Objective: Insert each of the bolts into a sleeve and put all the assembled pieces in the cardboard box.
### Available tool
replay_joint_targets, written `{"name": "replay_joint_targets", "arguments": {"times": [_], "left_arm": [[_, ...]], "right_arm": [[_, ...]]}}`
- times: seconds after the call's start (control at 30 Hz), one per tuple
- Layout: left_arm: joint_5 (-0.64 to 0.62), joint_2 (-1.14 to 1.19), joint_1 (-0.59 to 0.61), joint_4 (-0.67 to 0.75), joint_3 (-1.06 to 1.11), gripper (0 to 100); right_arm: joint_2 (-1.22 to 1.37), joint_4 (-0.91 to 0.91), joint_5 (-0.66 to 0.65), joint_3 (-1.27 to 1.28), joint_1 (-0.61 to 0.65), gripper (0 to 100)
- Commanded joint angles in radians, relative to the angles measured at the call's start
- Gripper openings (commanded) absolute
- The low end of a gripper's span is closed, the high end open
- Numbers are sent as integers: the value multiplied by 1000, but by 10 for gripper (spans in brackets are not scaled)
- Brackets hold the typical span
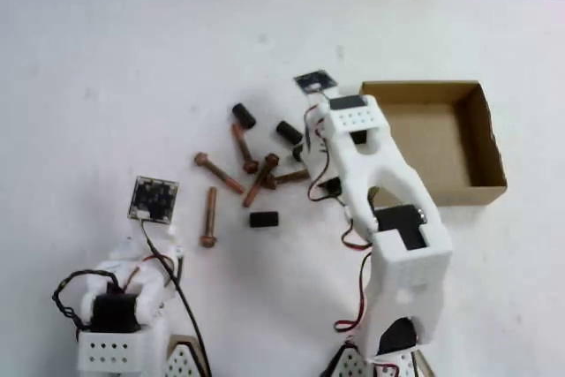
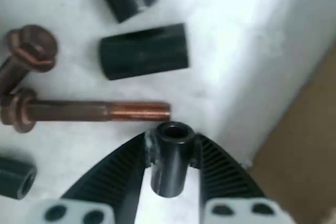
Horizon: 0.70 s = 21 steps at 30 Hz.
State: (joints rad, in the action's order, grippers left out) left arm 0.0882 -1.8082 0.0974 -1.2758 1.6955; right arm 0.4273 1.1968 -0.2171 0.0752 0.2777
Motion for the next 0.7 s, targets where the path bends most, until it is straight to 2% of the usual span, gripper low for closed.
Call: {"name": "replay_joint_targets", "arguments": {"times": [0.0,0.1,0.27,0.67], "left_arm": [[0,-10,4,-9,-2,24],[0,-10,4,-9,-2,24],[0,-10,4,-9,-2,24],[0,-10,4,-9,-2,24]], "right_arm": [[5,-19,-3,-43,13,35],[4,-19,-21,-41,13,39],[-31,5,-143,-41,13,17],[-429,219,-146,-38,19,16]]}}
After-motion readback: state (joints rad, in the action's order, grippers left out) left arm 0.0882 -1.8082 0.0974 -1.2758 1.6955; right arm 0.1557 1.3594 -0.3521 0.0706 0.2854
